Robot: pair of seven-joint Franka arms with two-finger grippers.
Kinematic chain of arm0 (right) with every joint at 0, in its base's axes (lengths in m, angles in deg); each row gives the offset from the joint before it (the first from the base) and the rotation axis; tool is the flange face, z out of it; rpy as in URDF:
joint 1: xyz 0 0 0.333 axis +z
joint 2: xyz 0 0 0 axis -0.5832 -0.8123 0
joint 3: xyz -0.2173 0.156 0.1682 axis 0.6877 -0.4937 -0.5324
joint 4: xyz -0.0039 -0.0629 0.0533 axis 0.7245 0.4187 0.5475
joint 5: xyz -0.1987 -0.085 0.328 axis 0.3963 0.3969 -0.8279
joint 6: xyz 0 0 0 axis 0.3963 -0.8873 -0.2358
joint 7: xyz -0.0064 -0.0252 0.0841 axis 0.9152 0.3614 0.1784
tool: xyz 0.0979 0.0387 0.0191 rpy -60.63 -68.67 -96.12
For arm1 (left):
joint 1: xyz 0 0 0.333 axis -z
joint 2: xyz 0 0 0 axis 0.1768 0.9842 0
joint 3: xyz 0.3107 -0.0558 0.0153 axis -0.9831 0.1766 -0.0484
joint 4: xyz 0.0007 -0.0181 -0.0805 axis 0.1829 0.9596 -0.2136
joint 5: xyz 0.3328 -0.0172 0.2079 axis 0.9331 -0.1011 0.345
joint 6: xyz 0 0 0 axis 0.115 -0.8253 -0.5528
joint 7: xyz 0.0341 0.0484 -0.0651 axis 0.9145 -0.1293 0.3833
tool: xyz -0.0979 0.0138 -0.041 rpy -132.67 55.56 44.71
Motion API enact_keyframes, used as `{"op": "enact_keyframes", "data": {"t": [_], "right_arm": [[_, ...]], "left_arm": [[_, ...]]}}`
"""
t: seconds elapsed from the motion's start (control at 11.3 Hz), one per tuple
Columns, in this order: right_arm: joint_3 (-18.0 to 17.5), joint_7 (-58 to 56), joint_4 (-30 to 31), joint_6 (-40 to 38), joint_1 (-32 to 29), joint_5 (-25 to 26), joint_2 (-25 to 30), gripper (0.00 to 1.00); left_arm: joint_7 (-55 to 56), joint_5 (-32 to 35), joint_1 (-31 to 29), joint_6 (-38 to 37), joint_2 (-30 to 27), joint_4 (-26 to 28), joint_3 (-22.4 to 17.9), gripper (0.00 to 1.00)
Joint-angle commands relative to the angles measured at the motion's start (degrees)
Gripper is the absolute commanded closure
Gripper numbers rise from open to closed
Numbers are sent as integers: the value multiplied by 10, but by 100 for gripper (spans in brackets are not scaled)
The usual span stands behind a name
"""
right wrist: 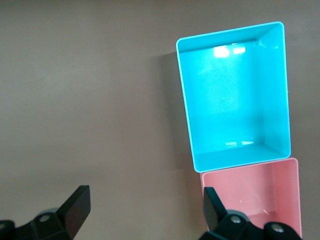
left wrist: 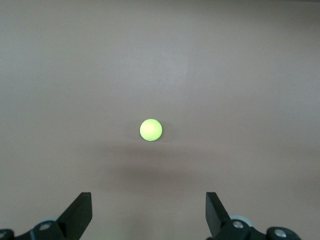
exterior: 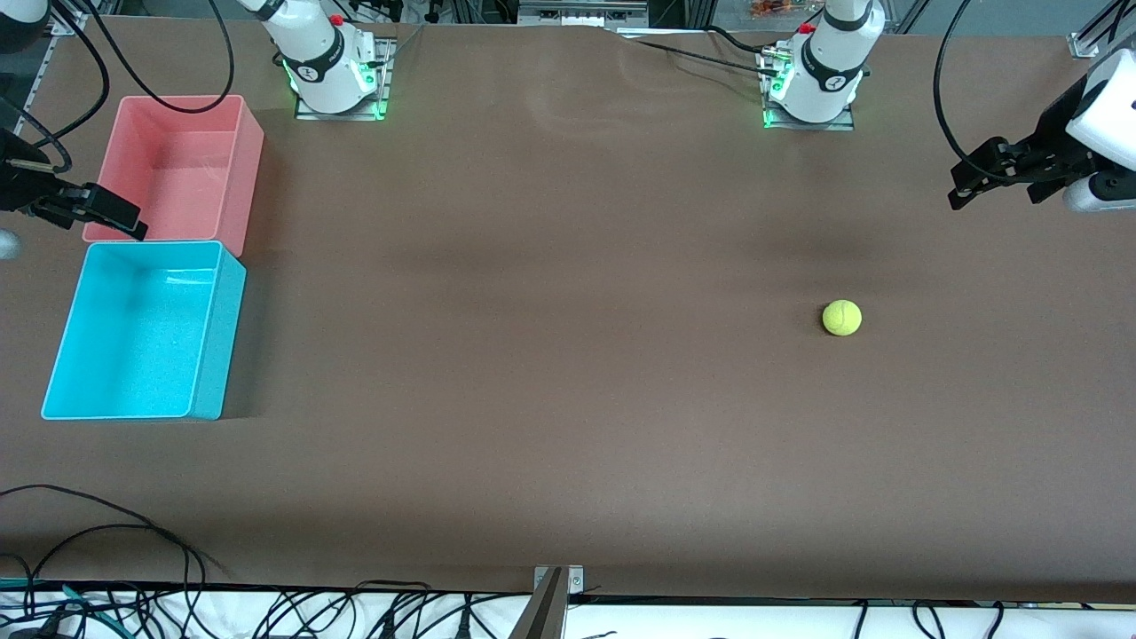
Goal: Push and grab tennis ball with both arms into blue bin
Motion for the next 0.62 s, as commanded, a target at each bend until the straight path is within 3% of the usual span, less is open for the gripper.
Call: {"op": "enact_keyframes", "data": {"t": [0.0,0.53], "right_arm": [[-3,-9,-8,-8,-3,-8,-2,0],[-3,-9,-8,-7,-3,-8,-2,0]], "left_arm": [[0,-8,-1,-12,8,-18,2,0],[3,-9,2,-15,8,-20,6,0]]}}
